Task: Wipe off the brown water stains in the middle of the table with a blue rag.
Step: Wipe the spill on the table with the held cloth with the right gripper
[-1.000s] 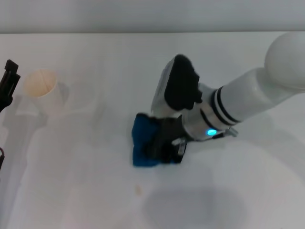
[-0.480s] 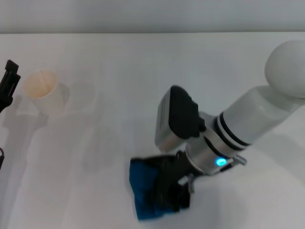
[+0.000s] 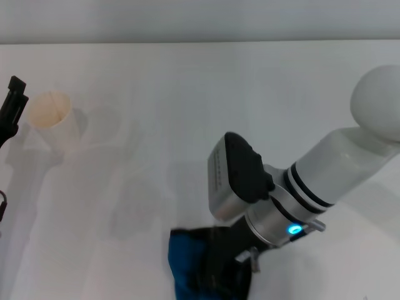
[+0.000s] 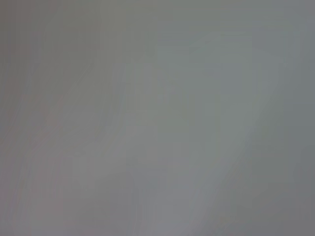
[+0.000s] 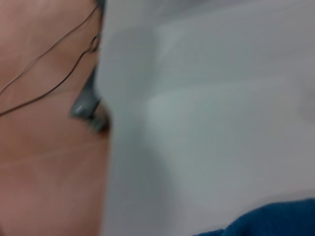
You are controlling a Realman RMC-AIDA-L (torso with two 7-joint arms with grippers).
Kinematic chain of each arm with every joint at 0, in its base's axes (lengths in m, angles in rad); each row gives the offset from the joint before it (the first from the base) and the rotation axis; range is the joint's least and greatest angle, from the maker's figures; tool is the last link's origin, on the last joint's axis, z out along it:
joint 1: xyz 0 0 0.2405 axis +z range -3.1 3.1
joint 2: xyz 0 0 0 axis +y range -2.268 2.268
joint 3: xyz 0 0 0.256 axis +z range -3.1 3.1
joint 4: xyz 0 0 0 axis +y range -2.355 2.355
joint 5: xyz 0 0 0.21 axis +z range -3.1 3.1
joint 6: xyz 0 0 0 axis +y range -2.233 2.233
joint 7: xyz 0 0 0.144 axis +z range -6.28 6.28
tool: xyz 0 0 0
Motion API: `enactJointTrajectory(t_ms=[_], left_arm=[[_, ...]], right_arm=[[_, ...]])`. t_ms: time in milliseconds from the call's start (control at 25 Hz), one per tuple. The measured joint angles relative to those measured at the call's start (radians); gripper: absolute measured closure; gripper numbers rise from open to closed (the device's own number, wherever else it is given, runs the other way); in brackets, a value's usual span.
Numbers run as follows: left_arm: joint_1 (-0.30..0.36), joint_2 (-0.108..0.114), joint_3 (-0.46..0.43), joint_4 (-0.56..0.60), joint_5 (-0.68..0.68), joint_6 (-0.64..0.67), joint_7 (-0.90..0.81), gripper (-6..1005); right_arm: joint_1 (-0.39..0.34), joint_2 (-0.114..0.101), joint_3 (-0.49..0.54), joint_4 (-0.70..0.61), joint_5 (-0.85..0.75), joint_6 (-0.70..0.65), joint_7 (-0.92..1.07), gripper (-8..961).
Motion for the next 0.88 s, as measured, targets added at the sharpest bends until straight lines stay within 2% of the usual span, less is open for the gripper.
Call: enactJointTrajectory(t_ms=[400,600,680,880], left_arm=[[0.004,0.000,-0.001,0.000,0.000,0.000,0.000,124],[0.002,0.000,-0.001,-0.005,0.000,0.011,0.000,124],[0.002,0.000,-0.001,-0.005,0.000,0.012,0.000,124],[0.005,0.001,-0.001,-0.005,-0.001,0.012,0.000,124]], right_arm=[[-0.021,-0.004,0.032,0.020,0.028,0.245,-0.005,942],[-0.020,-0.013,0.144,0.079,0.003,0.275,-0.023,933],[-0.025,-0.014,0.240,0.113,-0.037,0.286,-0.044,929],[-0.029,-0.016,0.336,0.145,-0.093,0.322,-0.051,920]])
